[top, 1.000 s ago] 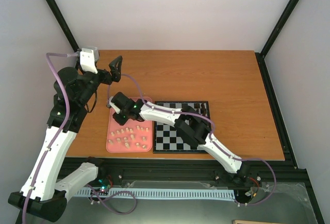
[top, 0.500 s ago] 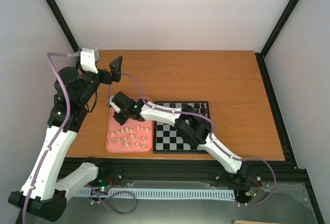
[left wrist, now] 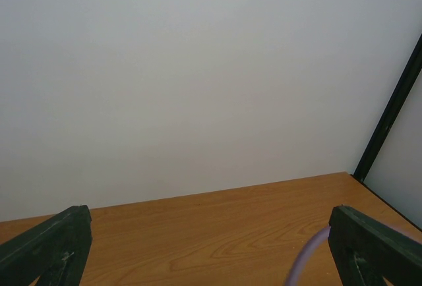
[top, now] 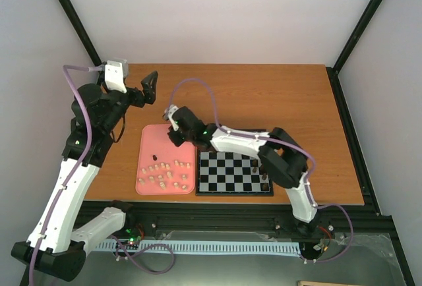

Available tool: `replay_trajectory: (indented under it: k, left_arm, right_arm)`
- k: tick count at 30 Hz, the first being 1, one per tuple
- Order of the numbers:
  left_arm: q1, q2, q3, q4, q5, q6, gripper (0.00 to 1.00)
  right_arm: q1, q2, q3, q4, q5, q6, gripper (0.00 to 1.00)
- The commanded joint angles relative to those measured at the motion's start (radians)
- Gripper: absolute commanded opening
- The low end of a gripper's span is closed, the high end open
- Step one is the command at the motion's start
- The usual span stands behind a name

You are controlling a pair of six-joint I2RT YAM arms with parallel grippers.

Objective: Set up the chess pieces on the board
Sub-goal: Pick up the chess piece from the storage box, then place the chess piece on the chessboard.

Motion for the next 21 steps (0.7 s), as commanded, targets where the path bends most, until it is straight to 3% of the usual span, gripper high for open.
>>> replay_trajectory:
  k: [1, 14, 21]
  left_arm:
    - [-0.004, 0.016, 0.003, 0.015, 0.025, 0.011, 1.0]
    - [-0.004, 0.094, 0.027, 0.023, 0.061, 0.003, 1.0]
    - [-0.004, 0.142, 0.045, 0.028, 0.083, -0.005, 1.0]
  right_arm:
    - [-0.029, -0.148, -0.12, 0.101, 0.14, 0.033, 0.04]
    - [0.008, -0.707, -0.647, -0.318, 0.28, 0.332, 0.05]
    - [0.118, -0.915, -0.781, -0.561, 0.316, 0.594, 0.05]
